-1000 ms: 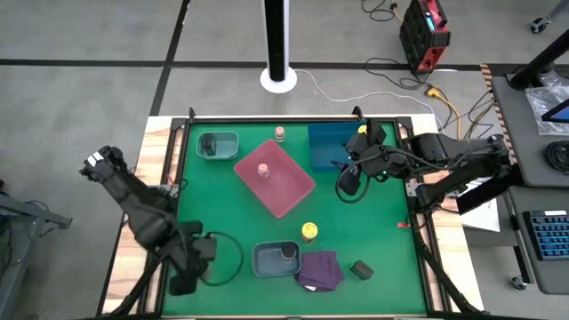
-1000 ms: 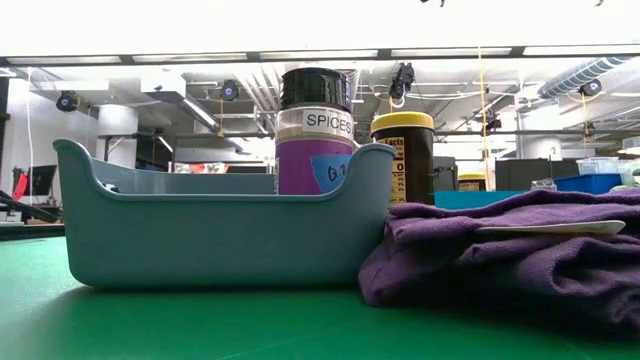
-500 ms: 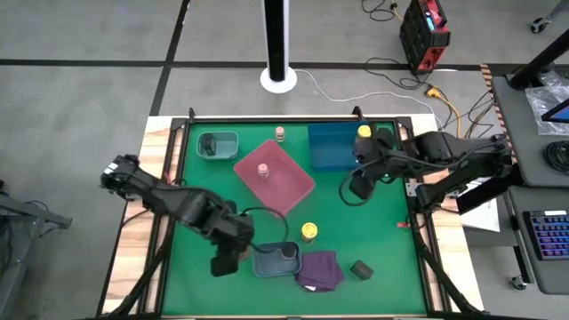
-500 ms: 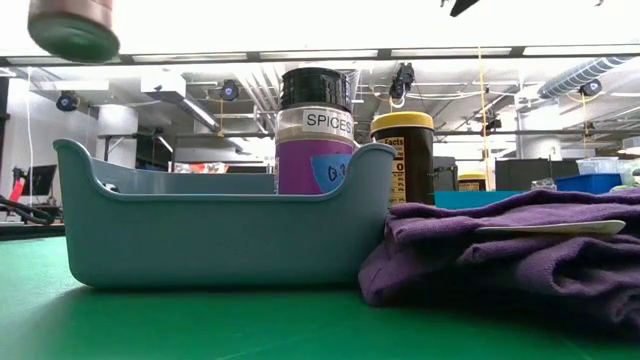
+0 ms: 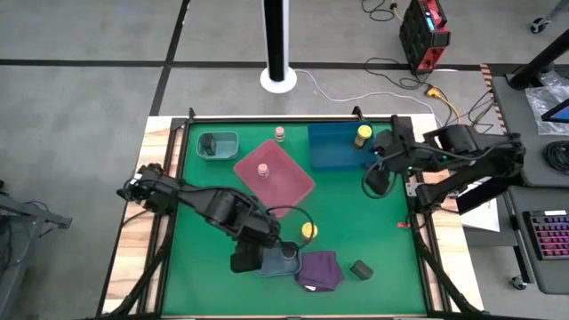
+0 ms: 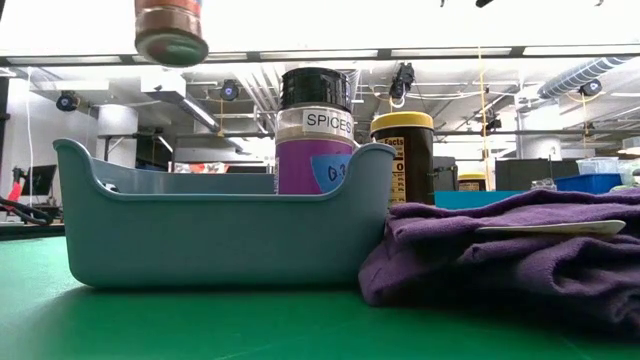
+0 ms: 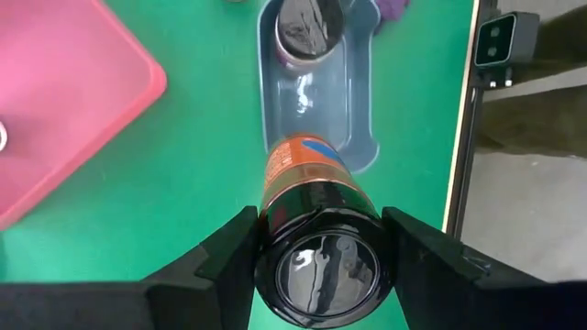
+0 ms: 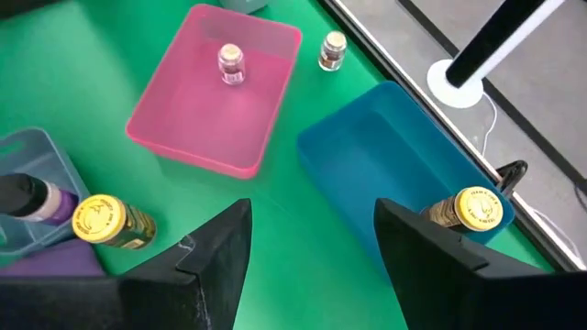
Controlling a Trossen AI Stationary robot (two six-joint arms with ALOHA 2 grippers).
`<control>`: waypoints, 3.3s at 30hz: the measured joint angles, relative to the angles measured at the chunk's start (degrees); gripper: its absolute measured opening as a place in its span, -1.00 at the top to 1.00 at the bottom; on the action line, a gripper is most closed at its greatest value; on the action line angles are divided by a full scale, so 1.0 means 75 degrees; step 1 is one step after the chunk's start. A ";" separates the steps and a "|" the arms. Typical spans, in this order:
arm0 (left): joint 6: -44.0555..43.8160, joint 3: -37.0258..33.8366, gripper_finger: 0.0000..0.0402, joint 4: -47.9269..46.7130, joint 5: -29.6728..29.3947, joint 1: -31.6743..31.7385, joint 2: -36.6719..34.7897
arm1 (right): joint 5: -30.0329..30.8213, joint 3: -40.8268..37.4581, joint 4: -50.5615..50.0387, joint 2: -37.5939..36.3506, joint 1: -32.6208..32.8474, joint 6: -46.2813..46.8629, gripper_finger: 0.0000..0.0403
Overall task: Sort spices by type
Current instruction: Put the orange seasoning bottle into the gray bin, then put the green seasoning can into the green bin
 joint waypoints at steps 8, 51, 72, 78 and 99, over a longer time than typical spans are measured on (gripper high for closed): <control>-0.0082 0.0188 0.08 0.0033 0.0012 0.0073 0.0445 | 0.0000 0.0000 0.0047 -0.0001 0.0000 0.0060 -0.09; 0.0311 -0.1111 0.08 0.1682 0.0003 -0.0156 0.1718 | 0.0009 -0.0026 0.0003 0.0114 0.0003 -0.0191 -0.09; 0.0573 -0.1422 0.08 0.2075 -0.0056 -0.0146 0.1708 | 0.0067 -0.0026 0.0012 0.0117 0.0003 -0.0124 -0.09; 0.0726 -0.1422 -0.10 0.2088 -0.0324 -0.0144 0.1708 | 0.0067 -0.0026 0.0035 0.0117 0.0003 -0.0110 -0.09; 0.0922 -0.0713 -0.30 0.1273 -0.0338 -0.0141 0.1691 | 0.0064 -0.0032 0.0050 0.0117 0.0003 -0.0060 -0.09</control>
